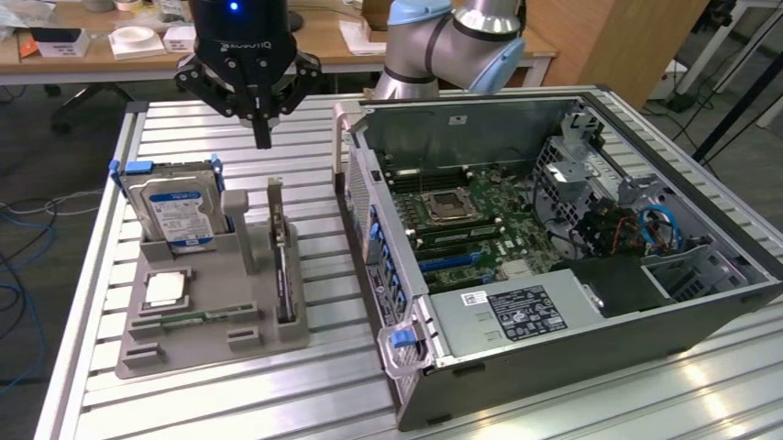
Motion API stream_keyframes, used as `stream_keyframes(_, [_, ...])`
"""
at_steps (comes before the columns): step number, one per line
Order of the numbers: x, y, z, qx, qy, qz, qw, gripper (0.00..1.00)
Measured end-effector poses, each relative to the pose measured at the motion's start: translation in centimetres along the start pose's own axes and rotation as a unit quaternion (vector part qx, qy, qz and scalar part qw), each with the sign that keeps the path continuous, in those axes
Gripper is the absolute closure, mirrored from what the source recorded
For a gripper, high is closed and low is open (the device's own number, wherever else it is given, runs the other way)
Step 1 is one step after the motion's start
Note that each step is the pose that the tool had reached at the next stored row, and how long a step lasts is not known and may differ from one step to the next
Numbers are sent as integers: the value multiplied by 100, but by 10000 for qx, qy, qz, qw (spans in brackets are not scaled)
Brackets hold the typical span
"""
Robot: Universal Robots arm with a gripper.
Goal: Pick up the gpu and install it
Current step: 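Reach for the gpu, then pick up the gpu and move the gpu toward the slot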
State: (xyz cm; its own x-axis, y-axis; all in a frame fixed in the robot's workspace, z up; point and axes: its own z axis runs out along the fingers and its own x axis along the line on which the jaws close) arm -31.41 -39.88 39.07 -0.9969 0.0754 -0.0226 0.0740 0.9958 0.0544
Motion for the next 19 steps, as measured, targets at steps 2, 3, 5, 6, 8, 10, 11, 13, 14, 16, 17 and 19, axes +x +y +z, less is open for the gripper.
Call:
stream_keyframes(2, [-1,-1,0,0,0,0,10000,89])
stream_keyframes(3, [-3,-2,0,0,0,0,10000,89])
stream_keyframes(5, [-10,-6,1,0,0,-1,10000,89])
stream_keyframes(6, [-14,-9,2,0,0,-1,10000,89])
stream_keyframes(8, [-21,-12,2,0,0,0,10000,89])
stream_keyframes(10, [-24,-18,4,-1,-1,0,10000,89])
stream_keyframes(11, [-24,-20,4,-1,-1,0,10000,89])
stream_keyframes(13, [-24,-22,3,4,0,0,10000,89])
stream_keyframes(14, [-24,-22,3,4,0,0,10000,89])
stream_keyframes(16, [-24,-22,3,4,0,0,10000,89])
stream_keyframes(17, [-24,-22,3,4,0,0,10000,89])
stream_keyframes(19, [-24,-29,4,4,-1,0,10000,89])
